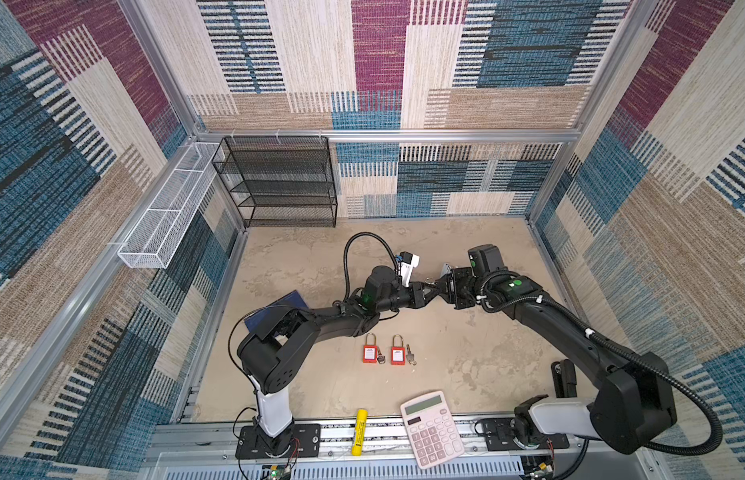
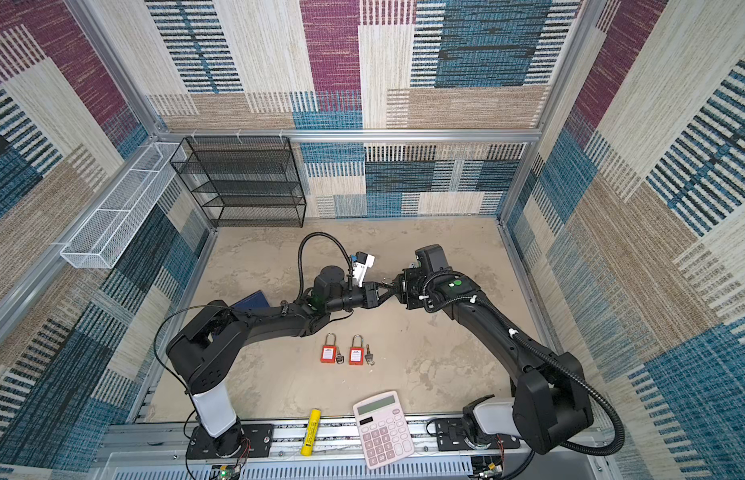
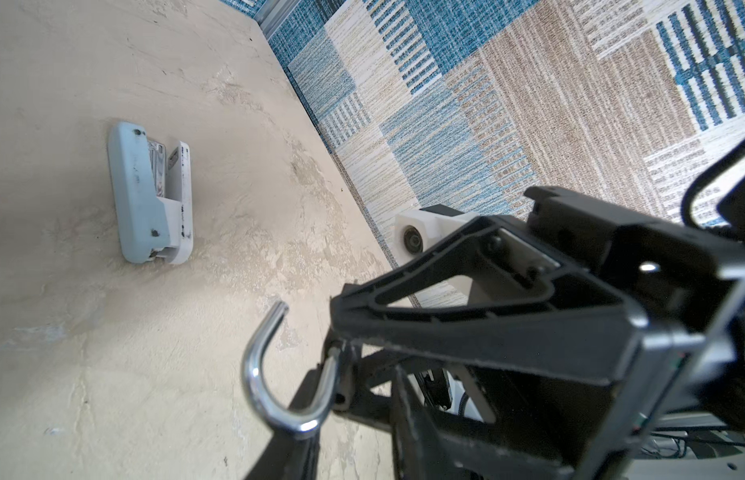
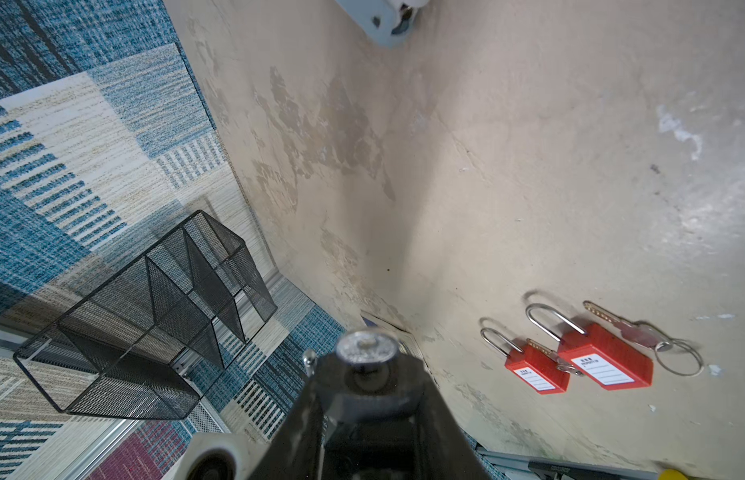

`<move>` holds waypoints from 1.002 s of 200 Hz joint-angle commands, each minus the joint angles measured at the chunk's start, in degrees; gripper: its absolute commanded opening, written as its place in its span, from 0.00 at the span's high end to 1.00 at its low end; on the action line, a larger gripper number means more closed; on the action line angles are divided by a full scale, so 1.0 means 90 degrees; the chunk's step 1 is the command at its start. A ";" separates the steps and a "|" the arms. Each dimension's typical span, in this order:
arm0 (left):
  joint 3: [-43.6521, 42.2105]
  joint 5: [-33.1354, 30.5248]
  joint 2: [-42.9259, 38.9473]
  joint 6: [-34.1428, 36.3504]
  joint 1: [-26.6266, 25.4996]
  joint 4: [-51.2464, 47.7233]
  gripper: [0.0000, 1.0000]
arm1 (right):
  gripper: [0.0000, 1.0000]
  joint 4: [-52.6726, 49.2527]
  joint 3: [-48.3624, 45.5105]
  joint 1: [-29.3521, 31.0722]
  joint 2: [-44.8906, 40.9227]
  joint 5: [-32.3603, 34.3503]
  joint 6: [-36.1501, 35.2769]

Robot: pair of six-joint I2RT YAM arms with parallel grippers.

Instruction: Lock with the key

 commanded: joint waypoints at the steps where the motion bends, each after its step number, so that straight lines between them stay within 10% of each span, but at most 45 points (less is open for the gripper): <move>1: 0.0069 0.0065 0.0028 -0.0219 -0.0019 0.0471 0.73 | 0.69 0.0356 -0.0003 0.0011 -0.0030 -0.0210 0.0061; 110: 0.0088 -0.0123 0.0021 -0.0193 -0.0019 0.0521 0.71 | 0.70 0.0519 -0.0119 0.0016 -0.0082 -0.0322 0.0096; 200: 0.0086 -0.0178 0.0059 -0.0268 -0.0025 0.0823 1.00 | 0.66 0.0727 -0.0225 0.0016 -0.0131 -0.0445 0.0098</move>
